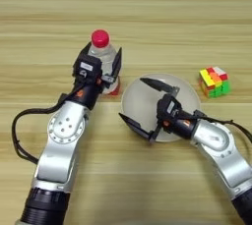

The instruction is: Move the objects on the table

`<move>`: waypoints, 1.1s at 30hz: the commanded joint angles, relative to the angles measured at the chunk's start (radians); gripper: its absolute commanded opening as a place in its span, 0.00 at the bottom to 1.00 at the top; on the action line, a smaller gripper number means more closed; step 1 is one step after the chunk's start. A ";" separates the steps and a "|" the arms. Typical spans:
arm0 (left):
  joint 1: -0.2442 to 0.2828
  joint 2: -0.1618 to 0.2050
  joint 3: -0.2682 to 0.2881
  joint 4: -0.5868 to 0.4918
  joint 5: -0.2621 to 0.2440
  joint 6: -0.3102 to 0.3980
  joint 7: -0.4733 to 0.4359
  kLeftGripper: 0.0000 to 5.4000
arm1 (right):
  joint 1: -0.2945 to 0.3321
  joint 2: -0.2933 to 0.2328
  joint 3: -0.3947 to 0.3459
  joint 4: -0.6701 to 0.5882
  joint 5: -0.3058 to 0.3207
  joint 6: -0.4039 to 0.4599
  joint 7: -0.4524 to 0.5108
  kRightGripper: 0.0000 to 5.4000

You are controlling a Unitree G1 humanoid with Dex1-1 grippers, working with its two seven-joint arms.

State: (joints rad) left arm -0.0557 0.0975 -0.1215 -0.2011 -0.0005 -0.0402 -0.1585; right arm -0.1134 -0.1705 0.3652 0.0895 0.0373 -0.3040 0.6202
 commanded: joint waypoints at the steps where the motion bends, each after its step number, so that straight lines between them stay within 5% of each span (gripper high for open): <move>1: -0.001 -0.005 -0.033 -0.039 0.014 0.008 -0.014 0.59 | -0.024 0.014 0.006 0.022 -0.003 0.012 0.002 1.00; 16: 0.054 -0.014 -0.102 -0.070 -0.008 0.009 -0.053 0.59 | -0.074 0.053 -0.028 0.064 -0.005 0.001 -0.042 1.00; 33: 0.058 -0.027 -0.140 -0.075 -0.009 0.016 -0.062 0.59 | -0.084 0.097 -0.020 0.088 0.000 0.012 -0.051 1.00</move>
State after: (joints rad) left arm 0.0165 0.0875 -0.2539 -0.2597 -0.0055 -0.0252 -0.2191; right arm -0.1847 -0.0786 0.3438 0.1723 0.0356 -0.2975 0.5711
